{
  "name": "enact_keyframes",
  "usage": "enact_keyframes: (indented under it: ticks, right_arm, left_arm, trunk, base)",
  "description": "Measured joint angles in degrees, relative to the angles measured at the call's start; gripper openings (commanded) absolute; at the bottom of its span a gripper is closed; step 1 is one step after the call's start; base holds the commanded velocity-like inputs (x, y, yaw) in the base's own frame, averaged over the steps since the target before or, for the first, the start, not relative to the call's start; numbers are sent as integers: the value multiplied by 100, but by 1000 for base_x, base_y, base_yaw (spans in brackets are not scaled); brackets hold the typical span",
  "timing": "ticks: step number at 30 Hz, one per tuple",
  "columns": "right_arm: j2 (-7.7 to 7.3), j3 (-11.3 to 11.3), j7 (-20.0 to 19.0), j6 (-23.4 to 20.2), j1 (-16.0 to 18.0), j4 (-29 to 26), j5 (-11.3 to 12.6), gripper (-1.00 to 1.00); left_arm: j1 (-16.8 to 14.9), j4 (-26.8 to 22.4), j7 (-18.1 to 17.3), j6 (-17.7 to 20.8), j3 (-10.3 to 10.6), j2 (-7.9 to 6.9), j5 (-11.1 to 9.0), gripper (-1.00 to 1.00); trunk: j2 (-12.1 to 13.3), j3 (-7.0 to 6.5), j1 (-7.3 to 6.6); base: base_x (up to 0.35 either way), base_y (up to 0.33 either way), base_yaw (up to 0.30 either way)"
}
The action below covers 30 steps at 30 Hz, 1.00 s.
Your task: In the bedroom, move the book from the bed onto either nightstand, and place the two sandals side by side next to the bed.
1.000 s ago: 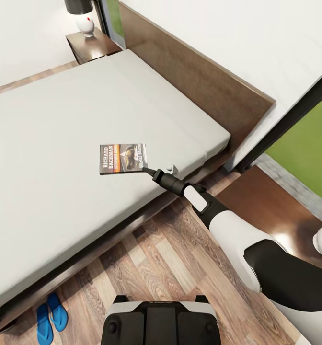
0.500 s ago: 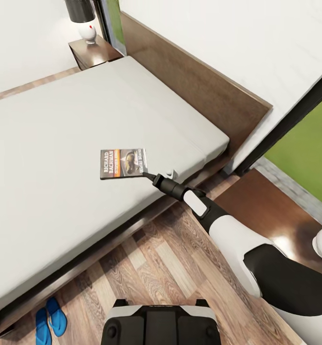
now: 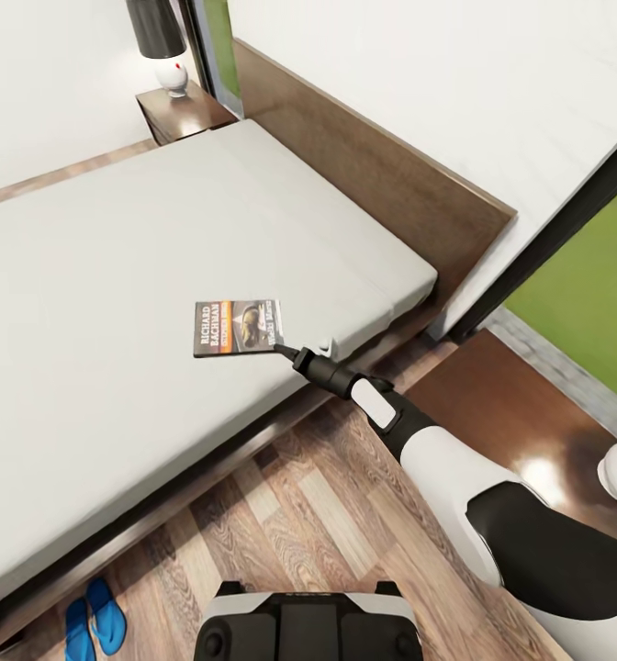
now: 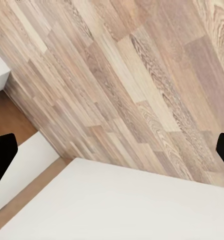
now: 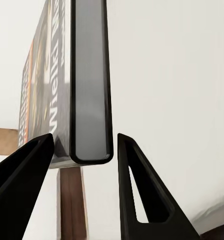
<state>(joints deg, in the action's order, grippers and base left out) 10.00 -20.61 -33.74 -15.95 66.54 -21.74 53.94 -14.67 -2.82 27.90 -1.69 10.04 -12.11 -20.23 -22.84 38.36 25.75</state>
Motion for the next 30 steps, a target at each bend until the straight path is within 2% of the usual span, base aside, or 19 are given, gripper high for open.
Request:
enact_keyframes:
  ticks: [11, 19, 26, 30]
  right_arm:
    - [0, 7, -244, 3, -288, 3, 5, -100]
    - [0, 7, -342, 8, -680, 3, -9, -100]
    - [0, 32, -781, 11, -955, -243, 3, -100]
    - [0, 43, -851, 16, -1001, -287, -3, -100]
  left_arm:
    - [0, 0, -6, -6, 3, 13, -3, 100]
    - [36, 2, -34, -8, -7, -17, -11, 100]
    - [198, 0, -34, -118, -5, 4, -14, 100]
    - [224, 0, -34, -172, -6, 4, -11, 100]
  trunk:
    - [0, -101, 0]
    - [0, -174, 0]
    - [0, -239, 0]
    - [0, -275, 0]
  base:
    - [0, 0, 0]
    - [0, 0, 0]
    - [0, 0, 0]
    - [0, 0, 0]
